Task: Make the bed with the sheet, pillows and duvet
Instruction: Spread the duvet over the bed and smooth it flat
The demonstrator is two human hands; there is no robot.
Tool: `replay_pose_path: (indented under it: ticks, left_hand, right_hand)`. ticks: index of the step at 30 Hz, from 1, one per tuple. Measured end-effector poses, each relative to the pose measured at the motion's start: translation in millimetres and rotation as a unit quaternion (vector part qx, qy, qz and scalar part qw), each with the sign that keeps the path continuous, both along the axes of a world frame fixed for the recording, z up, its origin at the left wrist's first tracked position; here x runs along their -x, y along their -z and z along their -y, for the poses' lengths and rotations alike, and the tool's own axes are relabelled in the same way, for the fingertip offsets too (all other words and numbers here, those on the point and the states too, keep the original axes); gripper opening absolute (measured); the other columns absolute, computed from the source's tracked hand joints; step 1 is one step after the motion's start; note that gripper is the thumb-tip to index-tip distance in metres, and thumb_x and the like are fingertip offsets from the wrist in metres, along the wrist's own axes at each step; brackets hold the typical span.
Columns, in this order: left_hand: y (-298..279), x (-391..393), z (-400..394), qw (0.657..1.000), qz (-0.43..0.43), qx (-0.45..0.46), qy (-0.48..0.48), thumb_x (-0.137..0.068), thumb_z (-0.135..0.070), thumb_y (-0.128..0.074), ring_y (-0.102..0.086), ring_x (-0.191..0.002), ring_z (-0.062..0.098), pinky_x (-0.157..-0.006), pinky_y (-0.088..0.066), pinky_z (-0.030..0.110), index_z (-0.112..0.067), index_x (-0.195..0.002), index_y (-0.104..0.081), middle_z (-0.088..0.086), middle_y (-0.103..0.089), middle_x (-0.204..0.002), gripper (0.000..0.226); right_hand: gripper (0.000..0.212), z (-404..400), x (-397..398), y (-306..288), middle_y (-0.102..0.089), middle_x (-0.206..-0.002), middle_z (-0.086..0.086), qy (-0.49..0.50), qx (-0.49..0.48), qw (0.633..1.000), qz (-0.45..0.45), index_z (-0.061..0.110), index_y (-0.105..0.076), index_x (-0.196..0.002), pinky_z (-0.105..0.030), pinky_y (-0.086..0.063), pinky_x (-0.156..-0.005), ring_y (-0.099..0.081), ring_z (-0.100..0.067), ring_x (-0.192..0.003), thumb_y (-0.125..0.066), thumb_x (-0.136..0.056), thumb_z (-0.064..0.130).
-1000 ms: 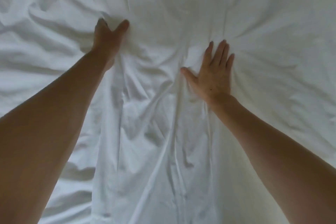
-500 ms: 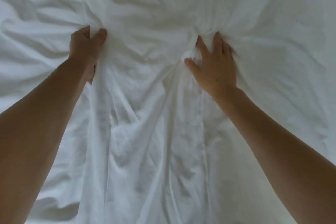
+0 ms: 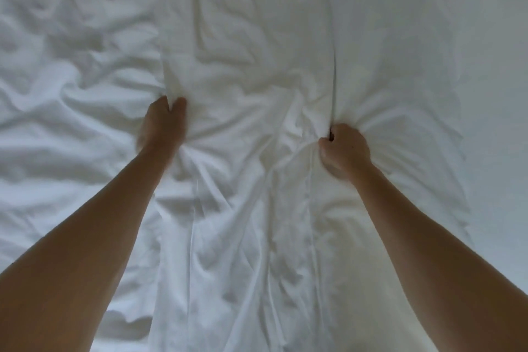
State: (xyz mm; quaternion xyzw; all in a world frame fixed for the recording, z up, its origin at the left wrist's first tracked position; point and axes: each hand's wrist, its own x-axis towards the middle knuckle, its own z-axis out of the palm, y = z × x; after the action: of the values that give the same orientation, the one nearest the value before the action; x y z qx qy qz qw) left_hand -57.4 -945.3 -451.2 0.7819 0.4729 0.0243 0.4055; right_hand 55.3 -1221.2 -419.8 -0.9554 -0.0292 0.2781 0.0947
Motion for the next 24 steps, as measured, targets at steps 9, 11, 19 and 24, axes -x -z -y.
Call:
replay_pose_path:
  ticks: [9,11,19,24]
  left_hand:
    - [21,49,-61,0.992,-0.040,-0.083,-0.082,-0.093,-0.035,-0.044,-0.053,-0.078,0.034,-0.068,-0.039,0.042,-0.001,-0.082,-0.055,0.026,-0.055,-0.083,0.037]
    - [26,44,-56,0.989,-0.061,-0.119,-0.068,-0.096,-0.033,-0.042,-0.054,-0.088,0.041,-0.073,-0.038,0.044,0.003,-0.086,-0.054,0.031,-0.057,-0.093,0.039]
    - [23,48,-82,0.990,0.008,0.063,-0.129,-0.081,-0.049,-0.056,-0.058,-0.082,0.021,-0.079,-0.052,0.045,-0.021,-0.077,-0.063,0.007,-0.061,-0.087,0.029]
    - [31,52,-93,0.983,0.035,0.117,-0.138,-0.078,-0.054,-0.058,-0.065,-0.099,0.031,-0.088,-0.053,0.050,-0.023,-0.100,-0.069,0.011,-0.067,-0.106,0.040]
  right_hand:
    - [0.041,-11,21,16,-0.039,-0.045,0.001,0.013,-0.163,0.986,-0.044,0.014,-0.038,-0.051,-0.030,-0.029,-0.055,-0.043,-0.021,-0.052,-0.062,-0.083,0.016]
    - [0.040,-12,16,26,-0.039,-0.040,0.003,0.039,-0.184,0.980,-0.068,0.015,-0.039,-0.049,-0.029,-0.029,-0.053,-0.040,-0.016,-0.046,-0.063,-0.081,0.014]
    - [0.042,-22,23,21,-0.035,-0.039,0.007,0.112,-0.292,0.947,-0.071,0.018,-0.037,-0.049,-0.026,-0.027,-0.049,-0.033,-0.010,-0.039,-0.063,-0.081,0.008]
    - [0.039,-33,36,38,-0.041,-0.045,0.003,0.056,-0.276,0.959,-0.011,0.018,-0.037,-0.051,-0.032,-0.035,-0.055,-0.043,-0.018,-0.049,-0.061,-0.082,0.015]
